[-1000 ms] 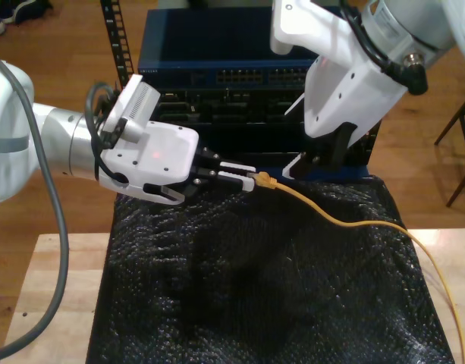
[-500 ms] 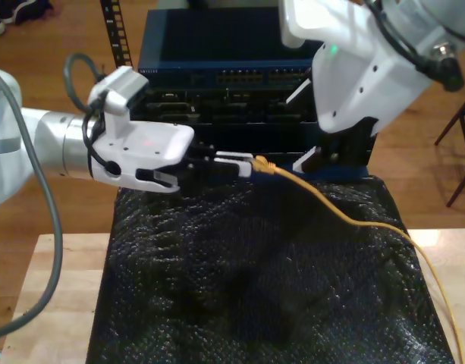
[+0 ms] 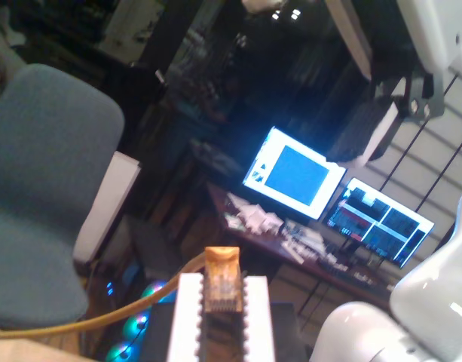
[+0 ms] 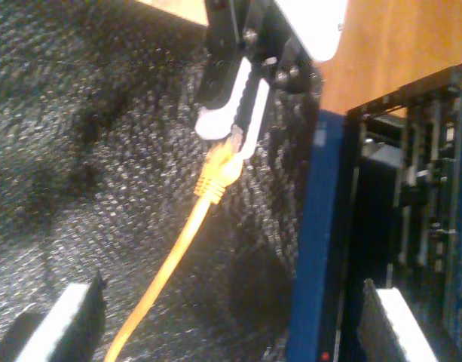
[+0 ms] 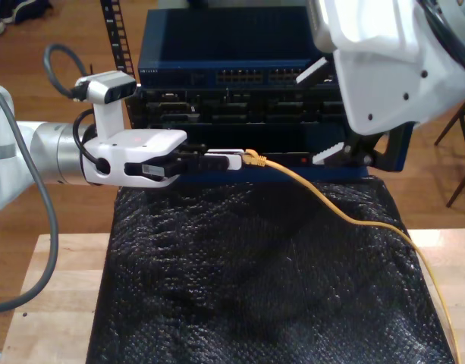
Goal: Grab the cable and plug it in
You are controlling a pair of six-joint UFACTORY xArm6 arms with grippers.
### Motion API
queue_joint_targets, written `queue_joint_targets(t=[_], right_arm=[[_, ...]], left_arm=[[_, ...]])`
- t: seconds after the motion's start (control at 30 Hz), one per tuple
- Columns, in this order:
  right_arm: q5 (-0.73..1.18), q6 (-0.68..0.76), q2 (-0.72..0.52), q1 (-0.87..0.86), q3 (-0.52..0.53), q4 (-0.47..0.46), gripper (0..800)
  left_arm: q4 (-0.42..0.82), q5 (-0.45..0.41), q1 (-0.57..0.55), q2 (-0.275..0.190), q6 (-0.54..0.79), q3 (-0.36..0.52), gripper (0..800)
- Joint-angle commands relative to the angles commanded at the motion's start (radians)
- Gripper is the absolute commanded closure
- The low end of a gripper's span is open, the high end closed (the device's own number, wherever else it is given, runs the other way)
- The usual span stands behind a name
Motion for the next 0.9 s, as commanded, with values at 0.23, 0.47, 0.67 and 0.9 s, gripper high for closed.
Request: queue_joint_targets(t=[0.23, 0.47, 0.67, 0.9], right_arm=[[-0.114, -0.002, -0.037, 0.054, 0.046, -0.002, 27], [-0.189, -0.031, -0.037, 0.175, 0.071, 0.000, 13], [-0.298, -0.058, -0.063, 0.247, 0.135, -0.002, 17], [-0.336, -0.075, -0.112, 0.249, 0.163, -0.002, 44]], left_arm=[[-0.037, 0.066, 0.002, 0.008, -0.014, 0.000, 798], [-0.068, 0.118, 0.002, 0.032, -0.040, 0.000, 798], [-0.109, 0.178, 0.003, 0.048, -0.054, 0.000, 798], [-0.135, 0.224, 0.003, 0.055, -0.063, 0.002, 798]])
